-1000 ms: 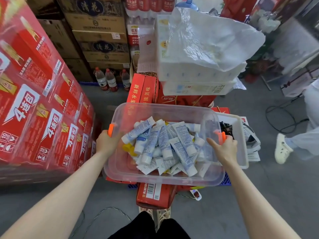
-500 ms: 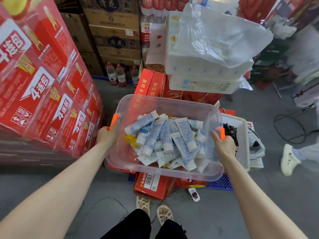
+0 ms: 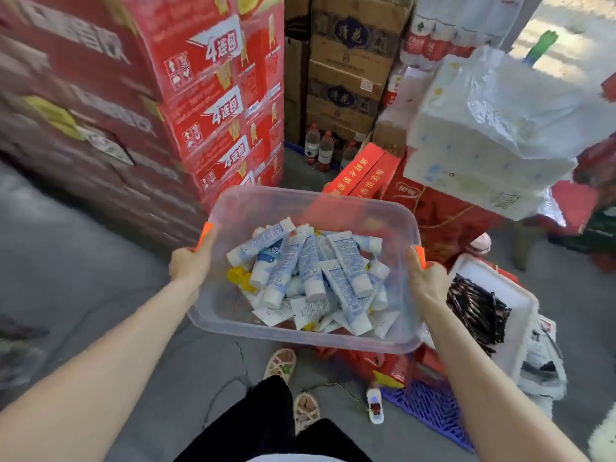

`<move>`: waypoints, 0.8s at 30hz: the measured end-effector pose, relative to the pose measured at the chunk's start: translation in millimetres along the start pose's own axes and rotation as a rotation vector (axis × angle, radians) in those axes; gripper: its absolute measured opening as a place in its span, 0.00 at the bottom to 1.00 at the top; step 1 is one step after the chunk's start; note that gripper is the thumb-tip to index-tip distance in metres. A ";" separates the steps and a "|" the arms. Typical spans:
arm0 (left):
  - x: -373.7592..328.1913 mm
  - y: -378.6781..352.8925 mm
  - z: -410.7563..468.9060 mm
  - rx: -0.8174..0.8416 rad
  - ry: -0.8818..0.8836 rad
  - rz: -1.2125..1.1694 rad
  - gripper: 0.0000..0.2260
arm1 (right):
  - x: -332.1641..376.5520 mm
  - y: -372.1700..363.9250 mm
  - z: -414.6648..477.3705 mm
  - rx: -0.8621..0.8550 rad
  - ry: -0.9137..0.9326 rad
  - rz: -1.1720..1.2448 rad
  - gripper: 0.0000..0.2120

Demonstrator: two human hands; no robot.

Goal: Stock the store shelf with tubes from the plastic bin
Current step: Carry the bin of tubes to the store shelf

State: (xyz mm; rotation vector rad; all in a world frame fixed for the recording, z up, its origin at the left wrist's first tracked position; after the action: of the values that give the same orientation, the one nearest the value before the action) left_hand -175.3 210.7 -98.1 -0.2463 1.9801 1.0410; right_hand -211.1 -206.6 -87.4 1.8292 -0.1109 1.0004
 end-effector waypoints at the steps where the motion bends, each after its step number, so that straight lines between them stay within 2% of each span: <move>1: 11.0 17.6 -1.3 -0.042 0.024 -0.002 0.32 | 8.0 -5.3 -7.1 0.025 0.027 0.000 0.29; 10: 108.2 165.5 -2.2 -0.414 0.315 -0.127 0.34 | 94.2 -84.0 -107.2 0.310 0.333 -0.049 0.32; 16: 159.5 240.0 27.5 -0.606 0.481 -0.156 0.29 | 156.1 -166.4 -198.3 0.510 0.505 -0.095 0.39; 24: 201.2 329.7 138.1 -0.722 0.627 -0.209 0.30 | 255.5 -306.3 -326.0 0.659 0.613 -0.118 0.30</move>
State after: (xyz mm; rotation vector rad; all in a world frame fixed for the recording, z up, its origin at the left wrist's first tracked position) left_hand -385.1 563.2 -100.6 -1.2707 1.9426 1.6403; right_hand -84.8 292.9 -87.6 1.9641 0.7700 1.5871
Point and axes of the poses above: each hand's wrist, its own z-axis towards the middle knuckle, its own y-axis out of the back of the hand, x = y × z, the point moved 5 cm from there along z, towards the middle knuckle, and after that the axes turned 15 degrees about -x, right-handed, at the moved point
